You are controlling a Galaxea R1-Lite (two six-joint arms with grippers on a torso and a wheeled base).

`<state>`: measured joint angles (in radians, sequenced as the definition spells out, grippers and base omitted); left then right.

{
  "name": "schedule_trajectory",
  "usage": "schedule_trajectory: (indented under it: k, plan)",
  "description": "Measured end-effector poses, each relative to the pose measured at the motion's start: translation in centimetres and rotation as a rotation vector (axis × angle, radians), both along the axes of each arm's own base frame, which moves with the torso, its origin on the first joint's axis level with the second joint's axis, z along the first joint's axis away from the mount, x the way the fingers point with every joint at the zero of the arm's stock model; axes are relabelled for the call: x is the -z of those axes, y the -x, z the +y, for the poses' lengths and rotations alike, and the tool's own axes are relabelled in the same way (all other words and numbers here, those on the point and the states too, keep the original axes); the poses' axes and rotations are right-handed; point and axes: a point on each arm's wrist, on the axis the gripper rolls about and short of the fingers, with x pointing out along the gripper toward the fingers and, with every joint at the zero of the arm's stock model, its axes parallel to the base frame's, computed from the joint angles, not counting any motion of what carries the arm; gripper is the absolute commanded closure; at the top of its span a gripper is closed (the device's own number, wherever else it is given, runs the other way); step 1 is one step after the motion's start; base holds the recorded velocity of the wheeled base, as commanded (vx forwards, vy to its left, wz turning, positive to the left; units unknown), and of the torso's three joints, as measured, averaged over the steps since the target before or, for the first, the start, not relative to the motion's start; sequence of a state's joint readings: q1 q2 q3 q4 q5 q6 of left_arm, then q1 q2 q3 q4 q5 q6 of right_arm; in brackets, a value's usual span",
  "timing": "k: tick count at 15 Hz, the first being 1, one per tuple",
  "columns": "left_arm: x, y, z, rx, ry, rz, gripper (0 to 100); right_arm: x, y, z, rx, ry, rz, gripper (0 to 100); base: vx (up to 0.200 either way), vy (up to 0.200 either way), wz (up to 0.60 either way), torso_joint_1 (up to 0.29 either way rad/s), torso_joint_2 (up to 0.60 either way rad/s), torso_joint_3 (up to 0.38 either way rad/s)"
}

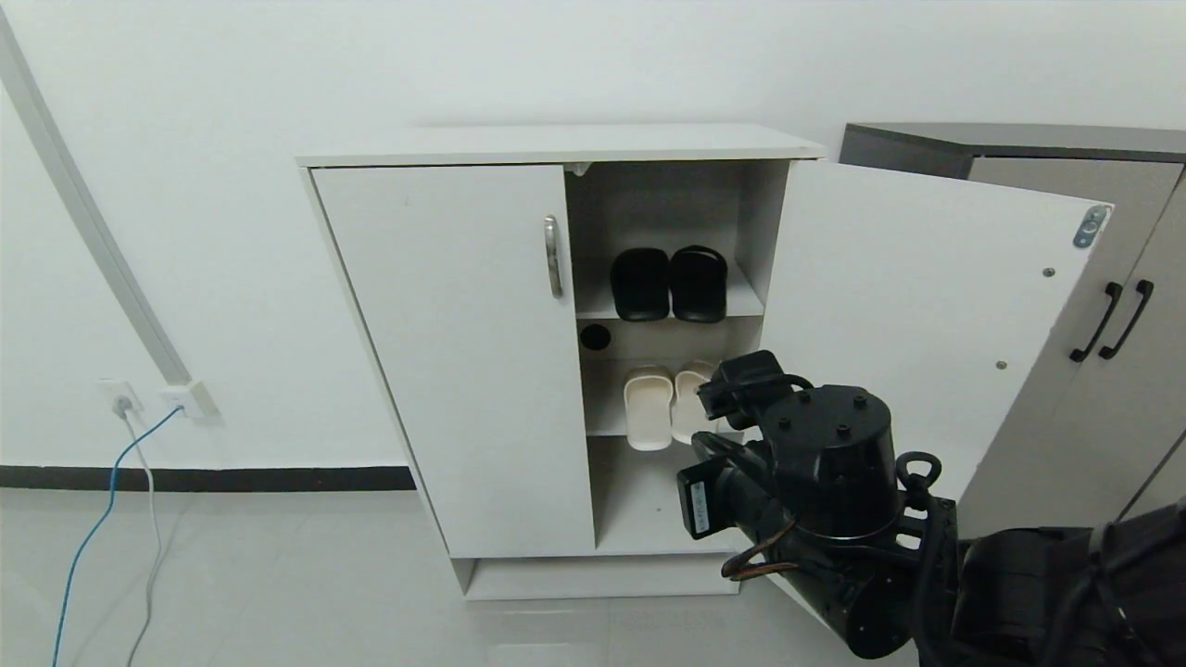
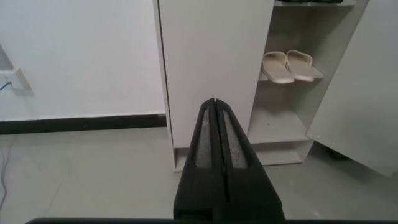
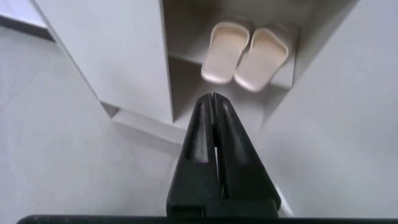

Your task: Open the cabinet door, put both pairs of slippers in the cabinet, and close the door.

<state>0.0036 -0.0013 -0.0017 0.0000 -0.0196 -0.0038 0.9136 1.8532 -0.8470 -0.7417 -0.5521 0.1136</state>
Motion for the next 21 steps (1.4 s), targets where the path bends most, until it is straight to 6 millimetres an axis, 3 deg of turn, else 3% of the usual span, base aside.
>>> schedule_trajectory:
  k: [21]
  plan:
    - [0.00,0.00,0.00,-0.001,0.000,0.000,100,0.93,0.29,-0.21,-0.023,0.046,0.017,100,0.000,0.000,0.00,0.000,0.00,0.000]
